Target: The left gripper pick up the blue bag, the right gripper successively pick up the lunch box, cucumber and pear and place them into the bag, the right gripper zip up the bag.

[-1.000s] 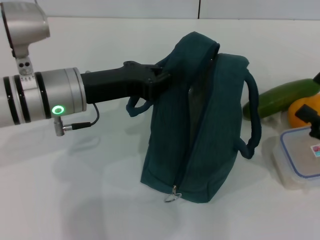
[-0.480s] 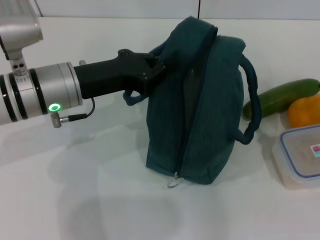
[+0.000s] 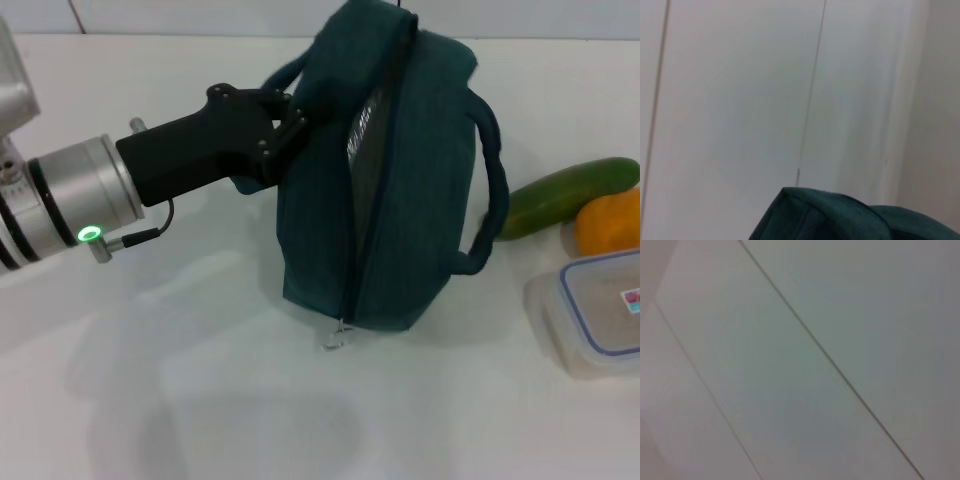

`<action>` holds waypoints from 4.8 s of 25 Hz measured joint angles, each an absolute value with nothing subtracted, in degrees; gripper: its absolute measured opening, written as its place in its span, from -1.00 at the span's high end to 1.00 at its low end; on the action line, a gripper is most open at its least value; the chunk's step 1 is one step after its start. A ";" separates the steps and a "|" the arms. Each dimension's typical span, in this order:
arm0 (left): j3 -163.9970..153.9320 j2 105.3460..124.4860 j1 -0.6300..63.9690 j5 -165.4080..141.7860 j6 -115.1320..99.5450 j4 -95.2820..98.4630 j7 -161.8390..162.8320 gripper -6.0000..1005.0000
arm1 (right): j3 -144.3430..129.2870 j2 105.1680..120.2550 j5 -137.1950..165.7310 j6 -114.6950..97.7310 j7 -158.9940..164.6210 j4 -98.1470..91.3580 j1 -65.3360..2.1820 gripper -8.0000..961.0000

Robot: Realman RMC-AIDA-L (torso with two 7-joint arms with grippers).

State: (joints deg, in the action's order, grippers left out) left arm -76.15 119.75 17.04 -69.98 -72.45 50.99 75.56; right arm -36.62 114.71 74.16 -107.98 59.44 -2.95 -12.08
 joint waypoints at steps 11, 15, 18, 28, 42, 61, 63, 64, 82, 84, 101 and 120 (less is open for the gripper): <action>-76.78 119.62 18.78 -65.94 -73.71 44.89 68.17 0.91 | -35.54 112.96 73.24 -106.84 67.17 -2.81 -1.76 -0.82; -77.06 119.54 19.96 -68.31 -73.54 45.81 70.41 0.91 | -32.40 112.36 73.13 -104.79 71.01 -2.76 -0.20 -0.82; -76.50 119.46 20.70 -71.66 -73.47 47.10 73.43 0.91 | -31.26 111.92 73.02 -103.76 73.47 -2.76 -0.02 -0.81; -75.83 119.45 21.68 -74.36 -73.74 47.82 74.01 0.91 | -31.33 111.78 73.38 -96.76 80.65 -2.85 -2.16 -0.81; -76.31 119.71 21.21 -74.27 -74.06 47.79 70.40 0.91 | -33.70 112.88 78.49 -87.23 86.64 -2.32 -7.75 -0.81; -76.28 119.88 21.00 -73.34 -75.32 47.17 68.55 0.91 | -33.60 113.10 78.78 -87.71 91.71 -2.82 -9.69 -0.69; -76.28 119.88 21.00 -73.28 -75.38 47.17 68.55 0.91 | -33.68 113.10 78.77 -88.02 92.61 -2.82 -9.69 -0.69; -76.28 119.88 21.00 -73.27 -75.44 47.18 68.55 0.91 | -33.70 113.10 78.77 -88.08 93.02 -2.82 -9.68 -0.69; -76.28 119.89 20.21 -72.80 -77.50 47.20 67.70 0.91 | -32.58 113.83 78.49 -91.05 99.64 -2.47 -8.56 -0.69; -76.29 119.88 20.14 -72.69 -77.53 47.20 67.54 0.91 | -32.64 113.92 78.48 -91.03 99.65 -2.49 -8.68 -0.69; -76.29 119.88 20.49 -72.67 -77.45 46.84 67.08 0.91 | -32.61 114.43 78.48 -89.31 97.52 -2.86 -9.16 -0.20; -76.28 119.88 20.87 -72.68 -77.52 46.40 66.80 0.91 | -33.39 114.64 79.01 -89.26 95.07 -3.25 -10.58 0.73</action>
